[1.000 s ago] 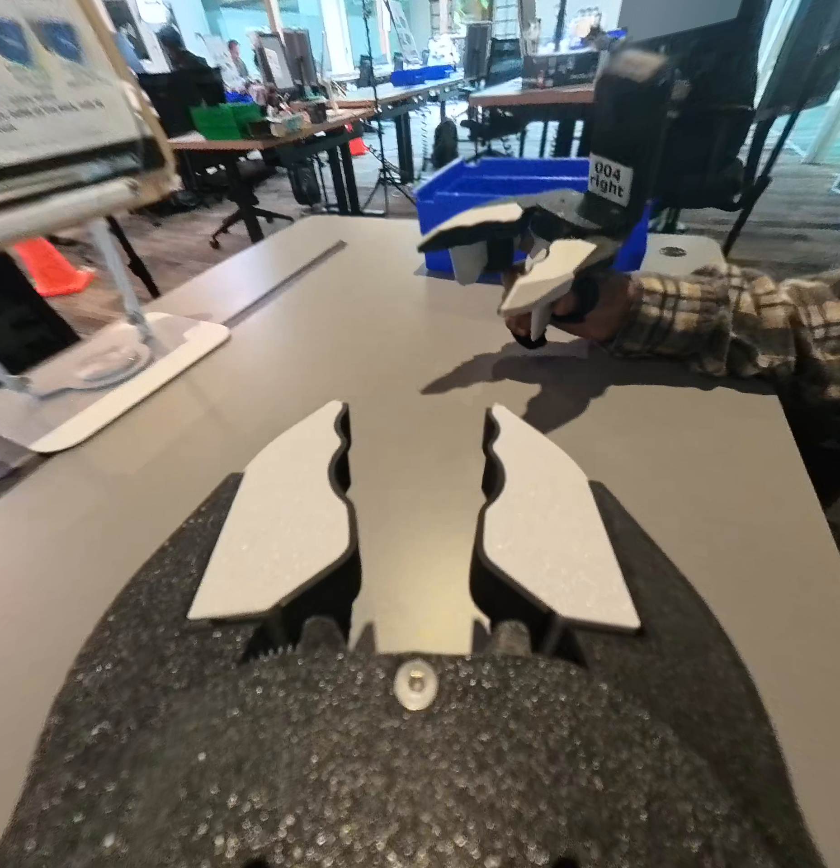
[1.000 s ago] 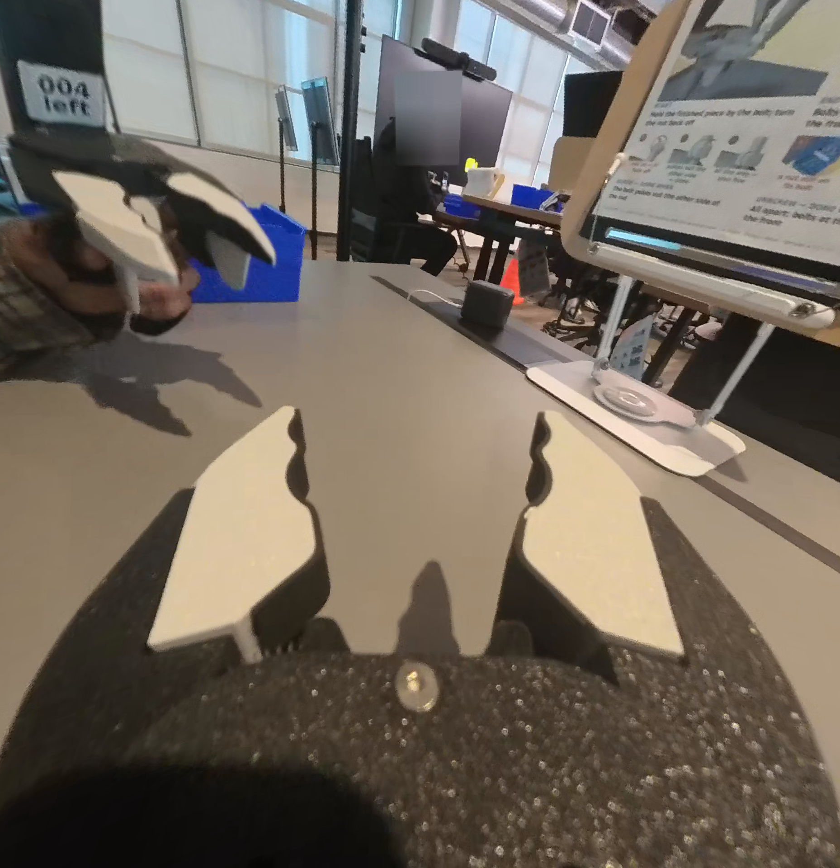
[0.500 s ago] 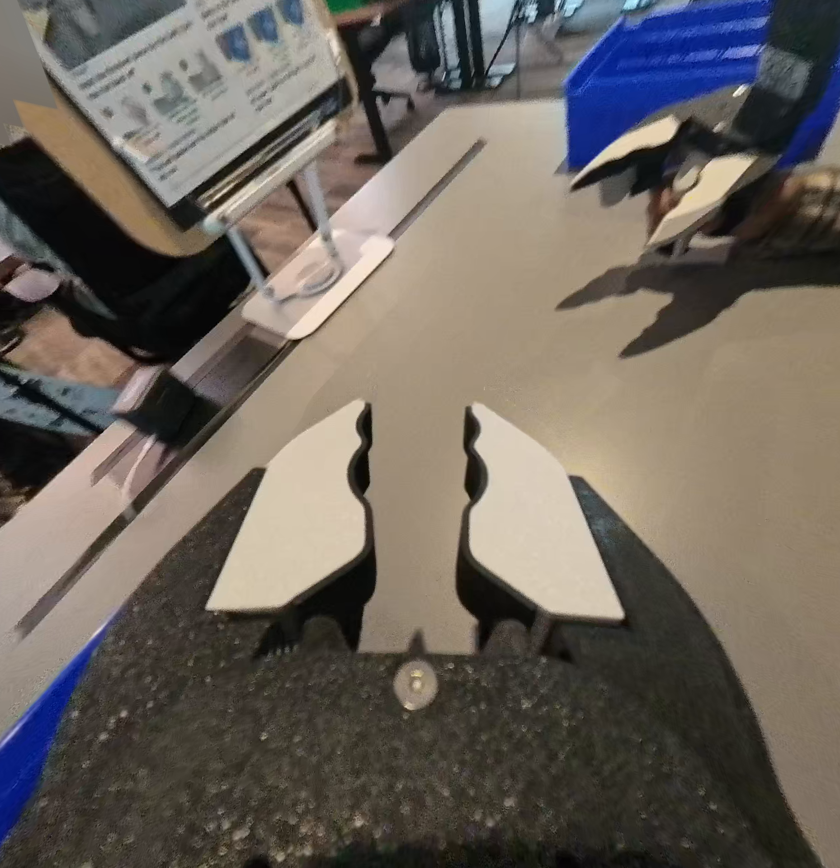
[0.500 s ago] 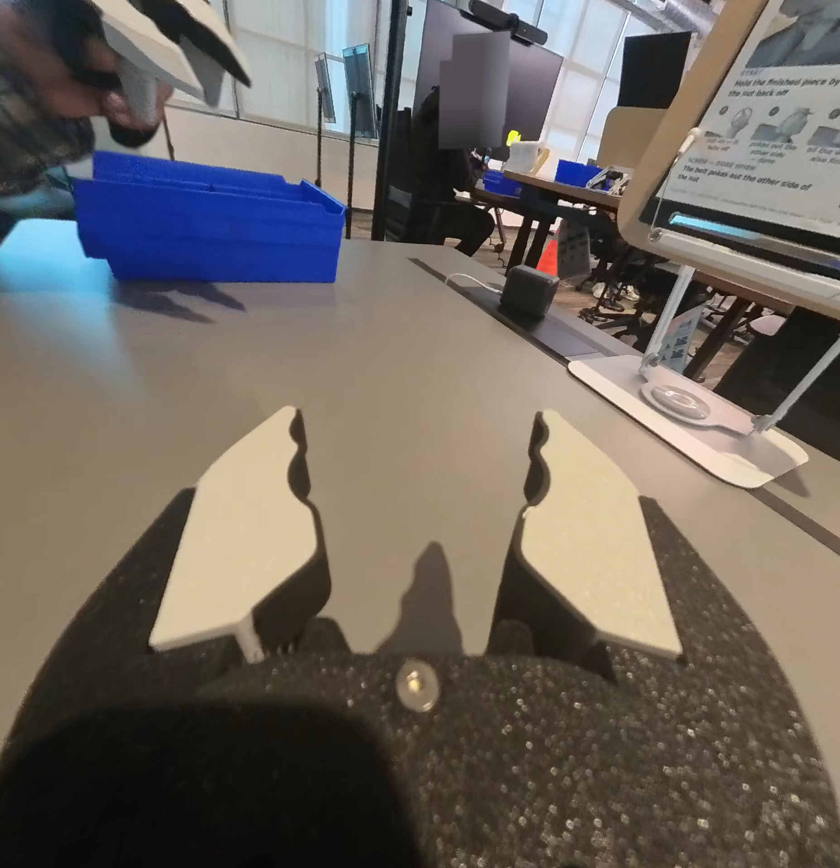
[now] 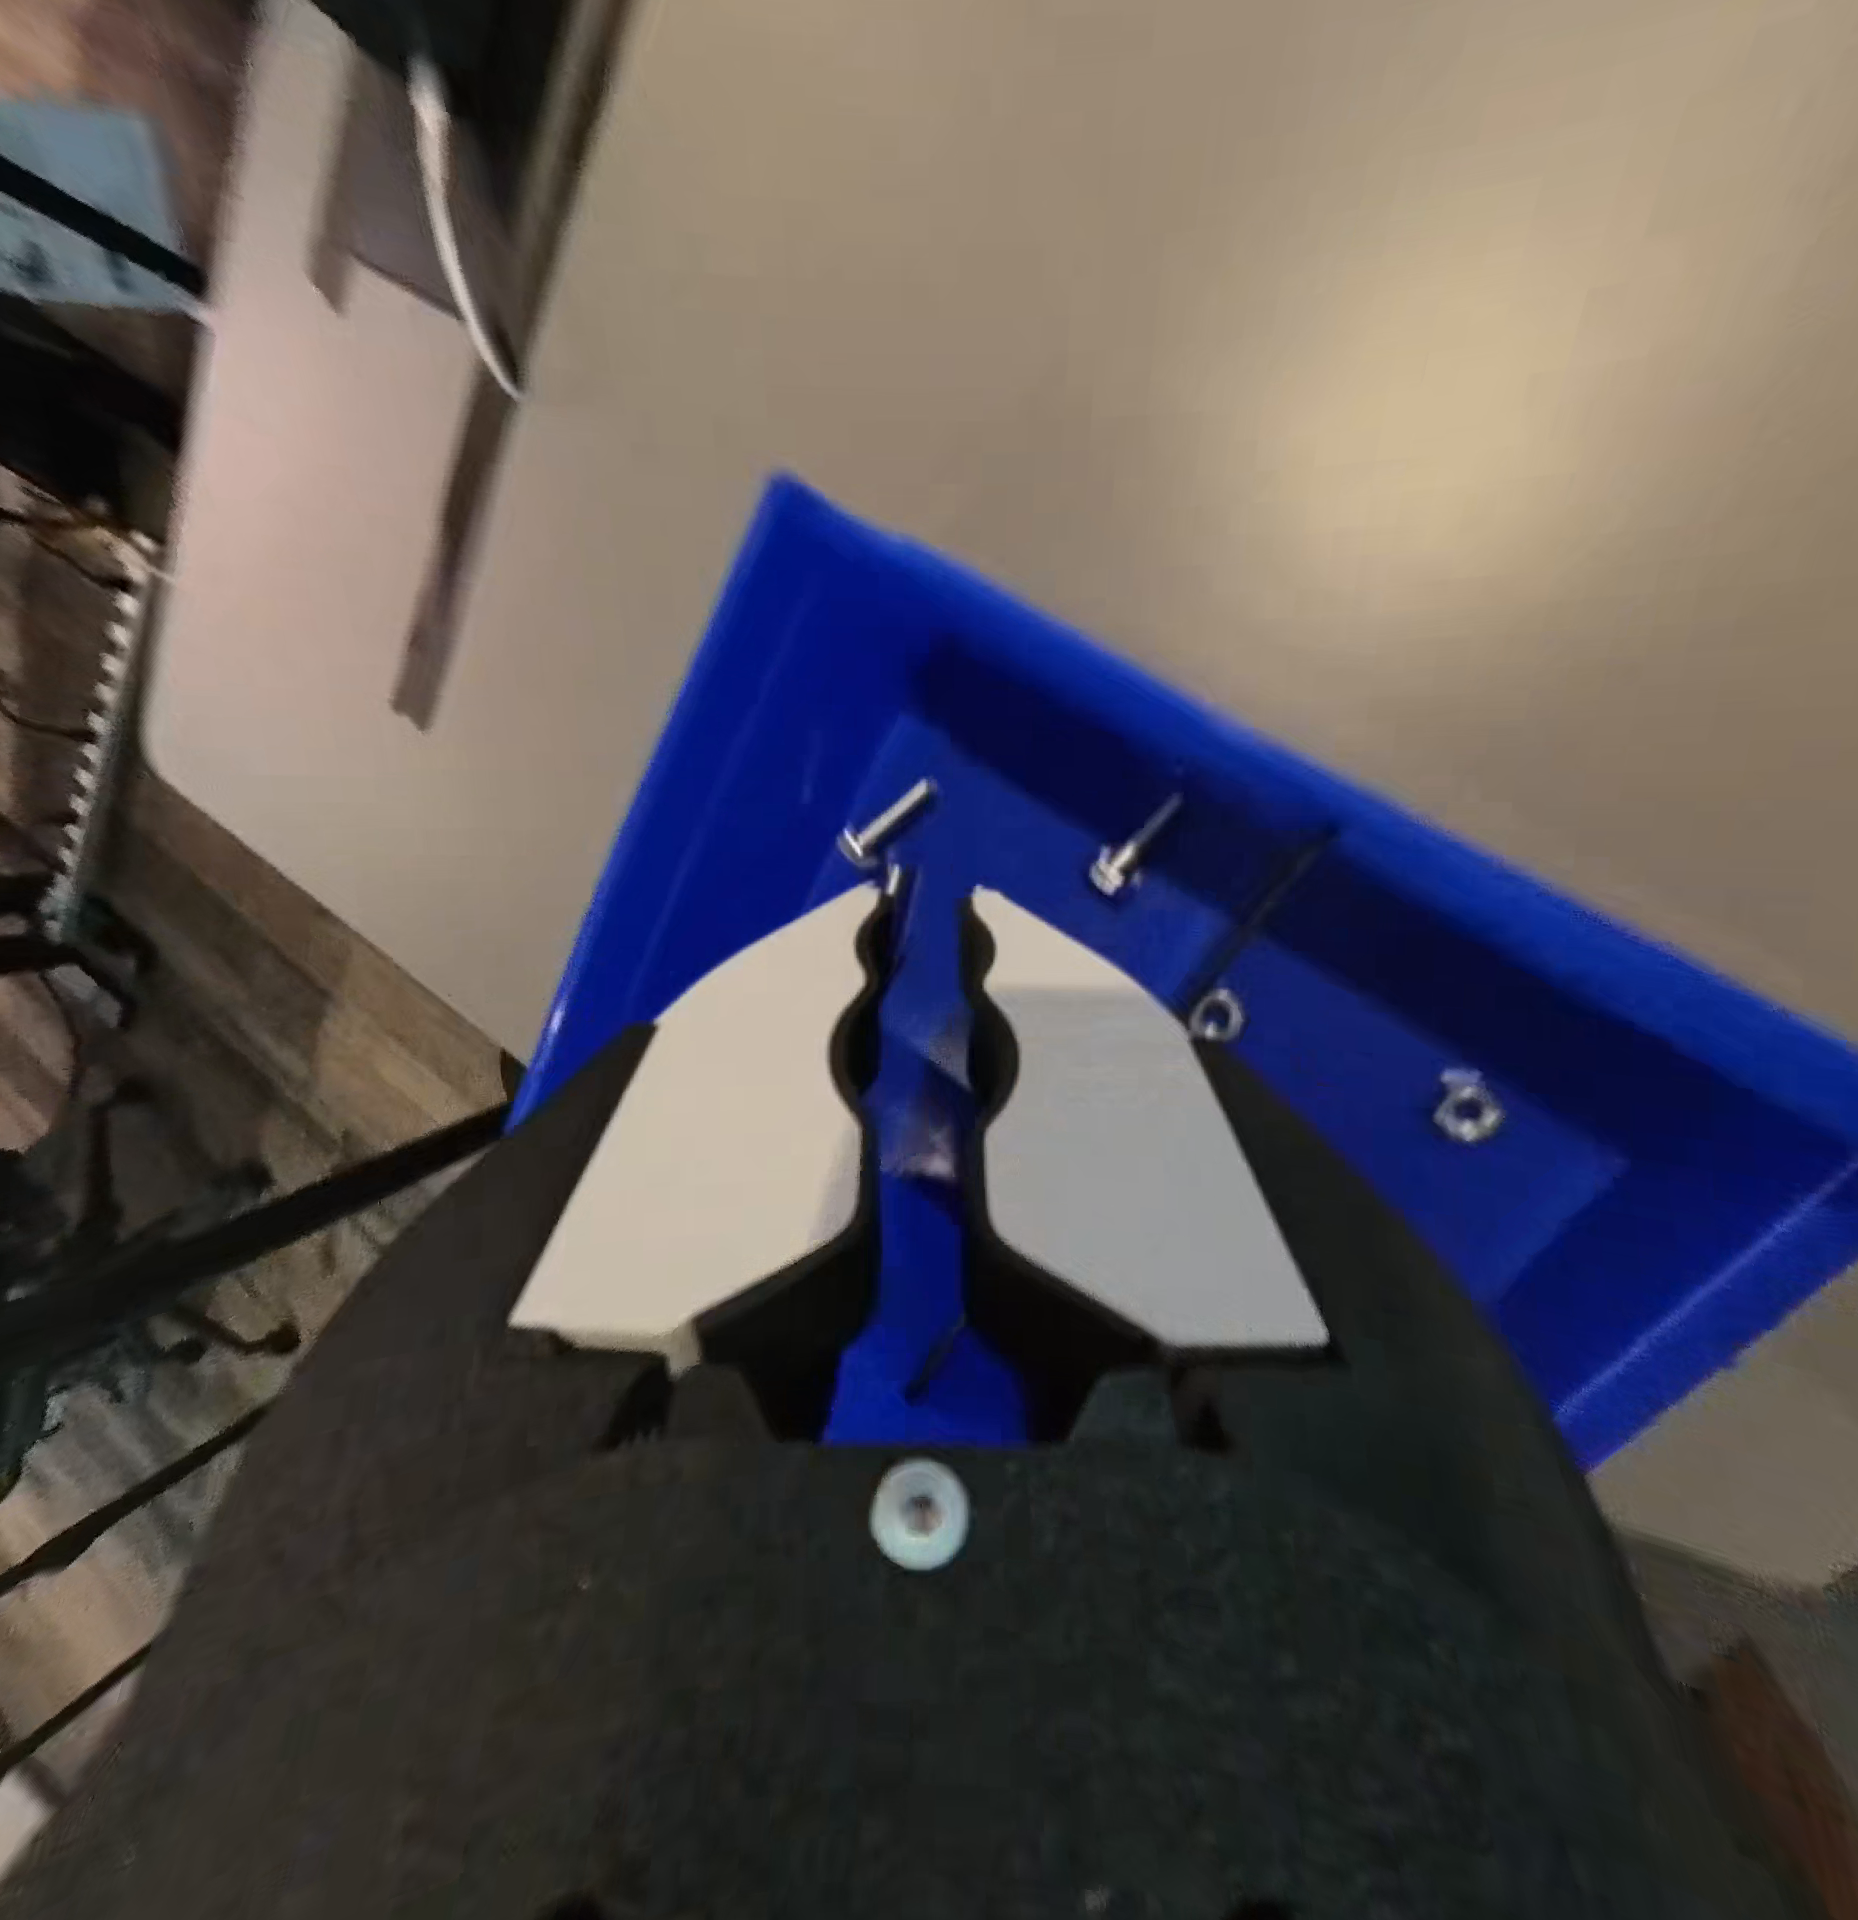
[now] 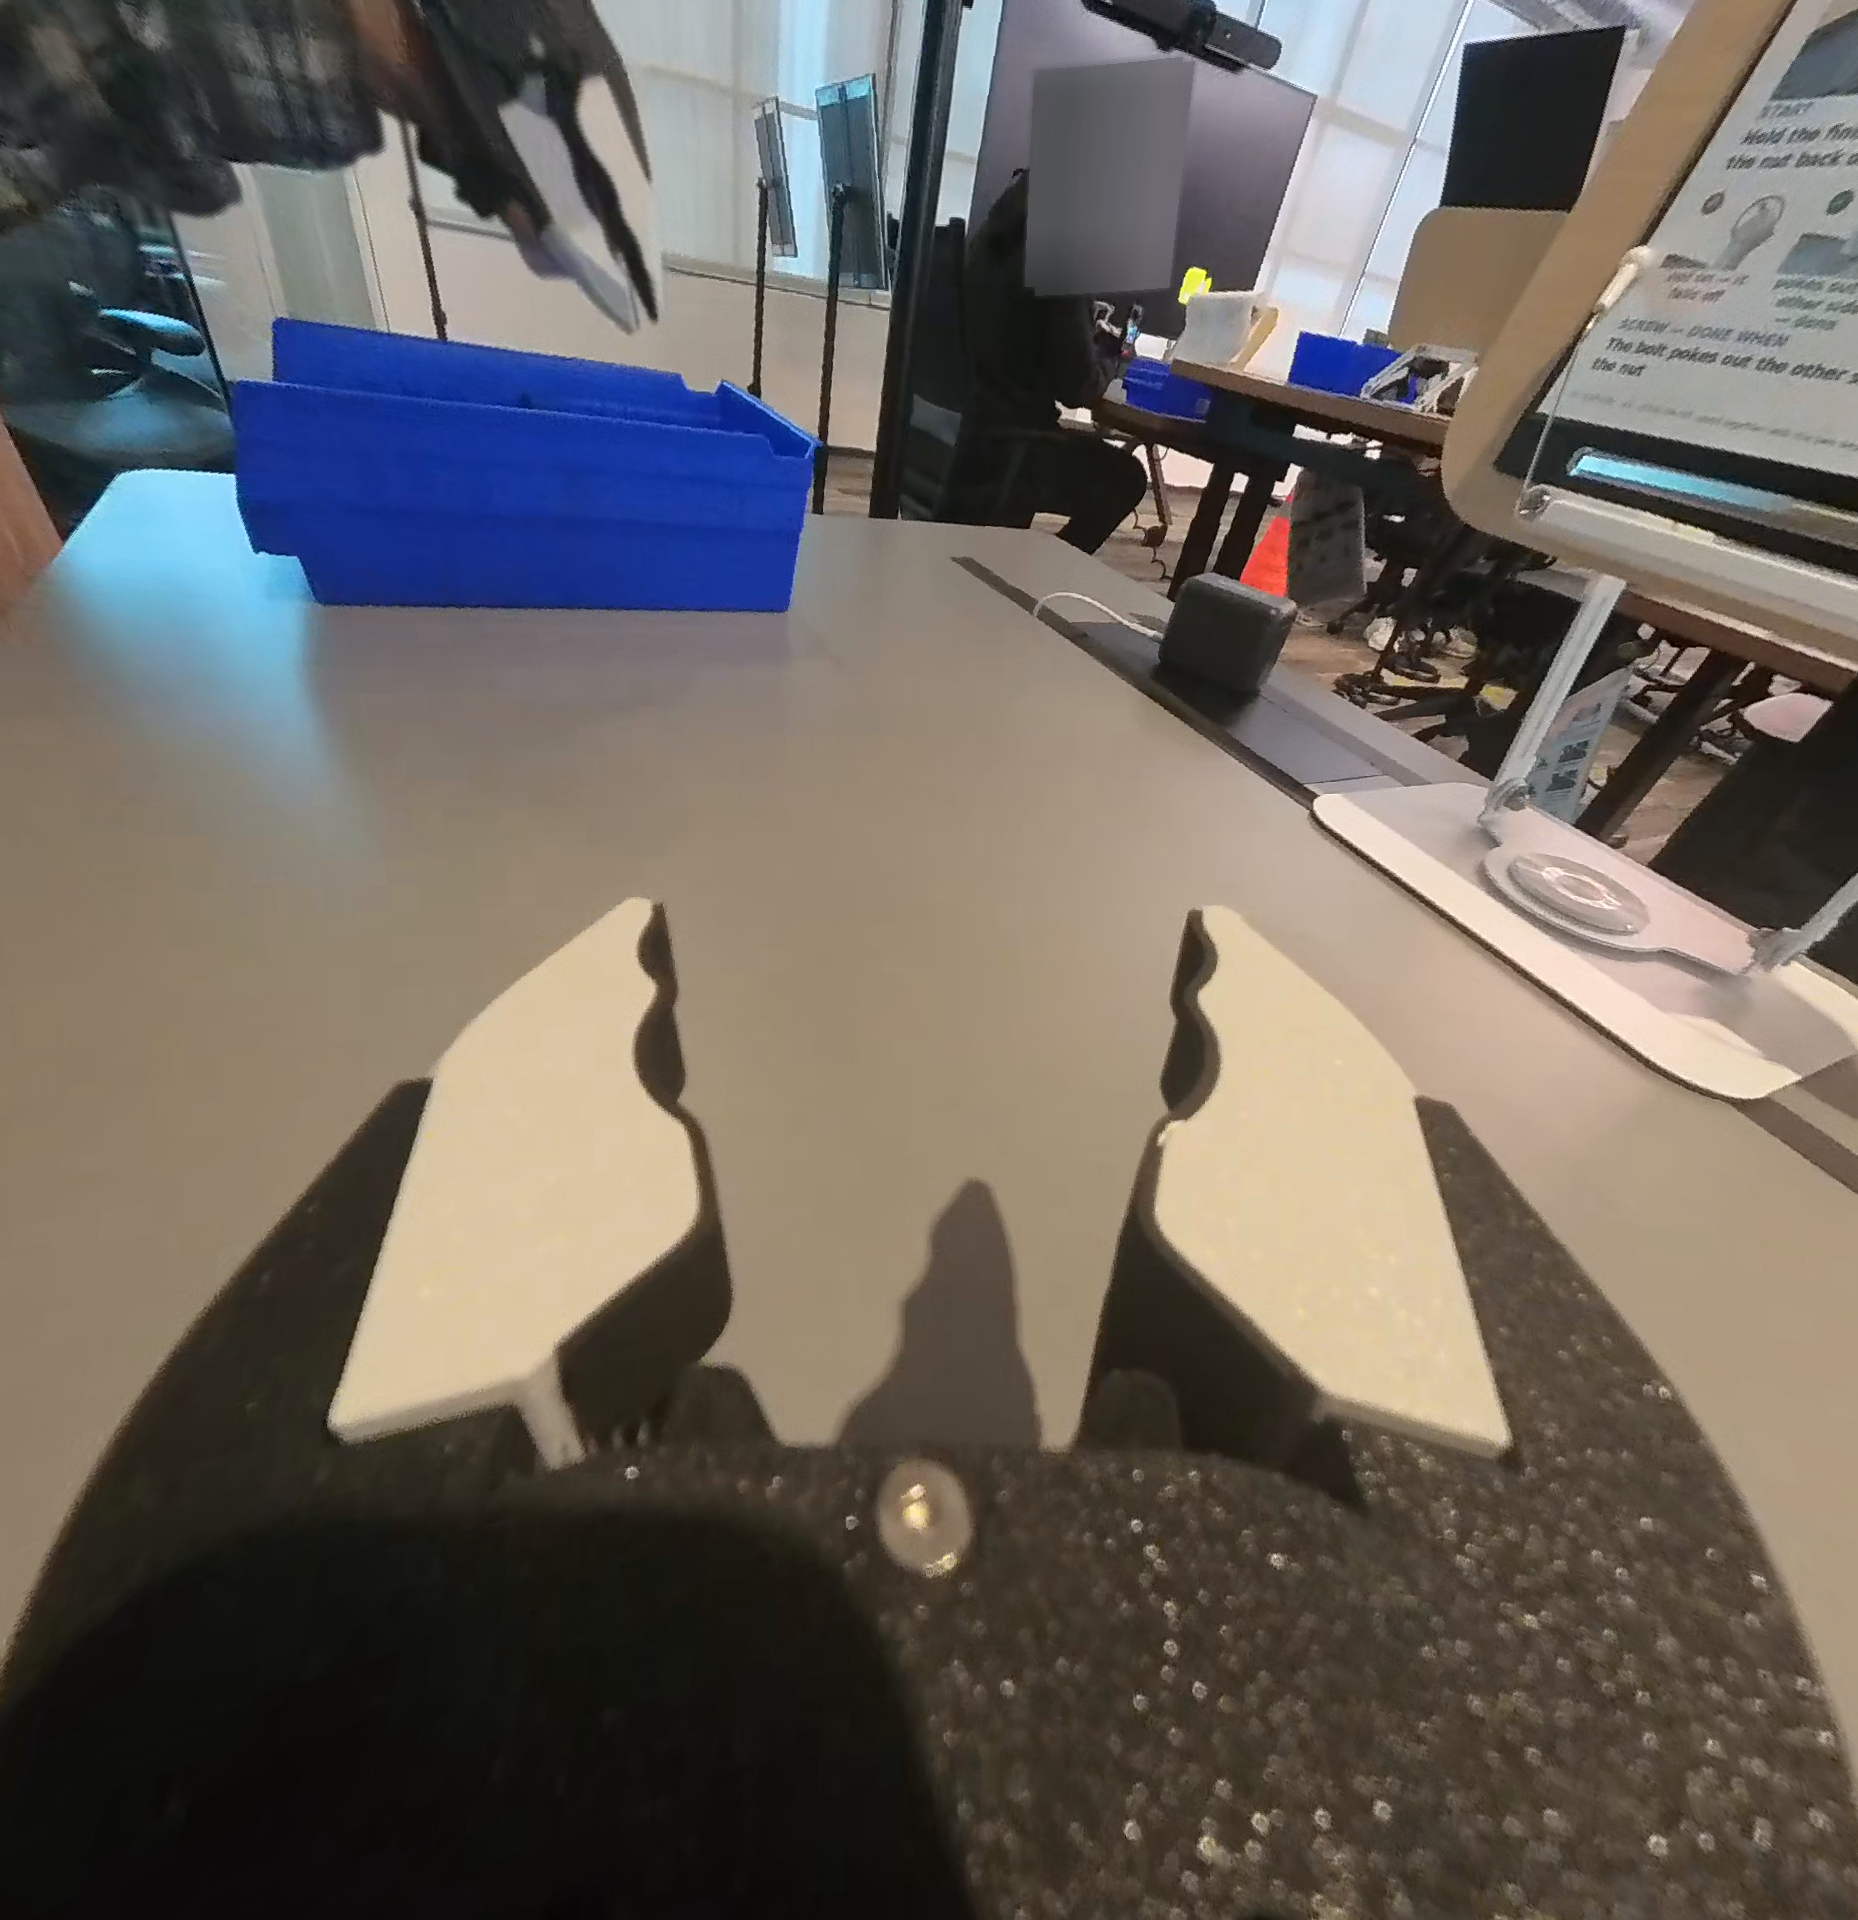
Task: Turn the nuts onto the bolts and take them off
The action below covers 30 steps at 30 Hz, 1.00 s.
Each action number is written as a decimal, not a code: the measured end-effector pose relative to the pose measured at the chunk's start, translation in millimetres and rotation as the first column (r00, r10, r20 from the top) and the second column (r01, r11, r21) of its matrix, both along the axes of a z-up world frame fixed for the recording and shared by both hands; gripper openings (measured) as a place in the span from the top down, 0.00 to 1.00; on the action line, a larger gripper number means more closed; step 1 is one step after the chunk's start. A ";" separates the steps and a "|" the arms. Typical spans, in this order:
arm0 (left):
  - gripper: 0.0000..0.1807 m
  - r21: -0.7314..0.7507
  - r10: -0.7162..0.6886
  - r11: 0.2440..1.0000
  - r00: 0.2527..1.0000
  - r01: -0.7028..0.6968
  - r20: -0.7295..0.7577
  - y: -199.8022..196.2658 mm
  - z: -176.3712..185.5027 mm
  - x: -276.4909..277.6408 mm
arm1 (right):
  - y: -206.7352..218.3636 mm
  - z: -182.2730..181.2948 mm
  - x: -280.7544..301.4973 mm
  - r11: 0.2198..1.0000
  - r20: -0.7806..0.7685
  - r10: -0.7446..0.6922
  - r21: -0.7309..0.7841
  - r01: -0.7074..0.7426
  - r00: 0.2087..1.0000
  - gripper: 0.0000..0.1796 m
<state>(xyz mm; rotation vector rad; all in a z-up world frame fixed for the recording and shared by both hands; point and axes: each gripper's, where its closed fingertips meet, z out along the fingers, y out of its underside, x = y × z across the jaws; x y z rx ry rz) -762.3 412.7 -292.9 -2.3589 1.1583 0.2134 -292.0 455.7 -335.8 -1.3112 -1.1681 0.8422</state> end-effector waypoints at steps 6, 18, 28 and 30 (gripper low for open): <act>0.93 -0.214 -0.013 0.977 0.985 -0.024 -0.170 3.1 -58.9 -43.4 | 6.0 -3.5 2.9 1.000 -0.004 -0.011 -0.025 0.011 1.000 0.50; 0.88 -0.344 -0.091 0.939 0.951 -0.017 -0.296 19.4 -112.5 -61.8 | 8.9 -6.3 3.8 0.999 0.005 -0.014 -0.031 0.014 1.000 0.50; 0.86 -0.360 -0.089 0.932 0.935 -0.043 -0.343 21.6 -125.0 -77.9 | 7.4 -6.7 2.7 0.999 0.007 -0.002 -0.036 0.003 1.000 0.50; 0.86 -0.365 -0.085 0.930 0.933 -0.052 -0.350 21.0 -128.3 -80.3 | 7.1 -7.2 2.4 0.999 0.009 -0.001 -0.036 0.002 1.000 0.50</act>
